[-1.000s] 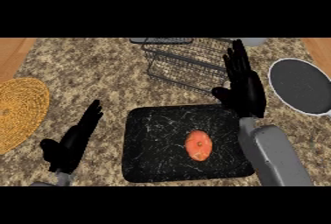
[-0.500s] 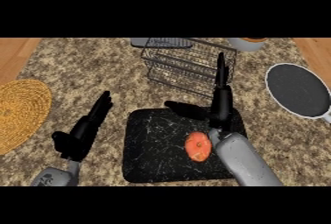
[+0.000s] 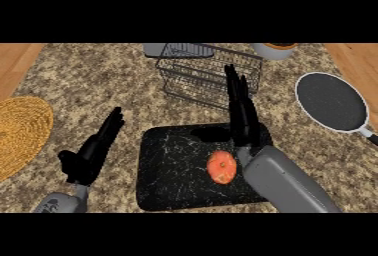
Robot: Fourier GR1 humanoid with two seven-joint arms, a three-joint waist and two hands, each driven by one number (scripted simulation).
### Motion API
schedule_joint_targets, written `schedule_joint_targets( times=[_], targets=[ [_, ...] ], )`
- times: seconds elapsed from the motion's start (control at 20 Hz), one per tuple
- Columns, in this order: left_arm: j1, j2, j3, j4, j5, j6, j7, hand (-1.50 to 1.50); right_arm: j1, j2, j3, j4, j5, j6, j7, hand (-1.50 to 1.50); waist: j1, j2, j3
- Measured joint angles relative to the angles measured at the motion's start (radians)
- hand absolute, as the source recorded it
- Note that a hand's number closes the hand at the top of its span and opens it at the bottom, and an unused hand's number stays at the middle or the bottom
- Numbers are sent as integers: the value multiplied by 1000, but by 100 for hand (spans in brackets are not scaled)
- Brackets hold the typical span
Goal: Pick the squash from the tray and place it in the tiered basket
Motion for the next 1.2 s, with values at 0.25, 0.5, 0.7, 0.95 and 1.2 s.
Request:
schedule_joint_targets(
  times=[0.25, 0.5, 0.7, 0.95, 1.2],
  targets=[
    [3, 0, 5, 5, 2, 1, 1, 0, -86, -83, 108, 28, 89, 236, 186, -150, -3, -16, -11],
    [4, 2, 7, 11, 0, 0, 0, 0, -161, -98, 172, 0, 114, 466, 426, -150, -10, -17, -5],
    [0, -4, 10, 13, 1, 3, 1, 0, -213, -79, 185, -61, 96, 624, 666, -150, -18, -6, 5],
    [-4, -6, 16, 10, 2, 0, 2, 0, -240, -38, 192, -164, 84, 725, 856, -150, -16, 15, 16],
    [-6, -6, 23, 14, 4, -14, -12, 0, -235, -23, 195, -189, 139, 759, 911, -150, -8, 25, 19]
  ],
)
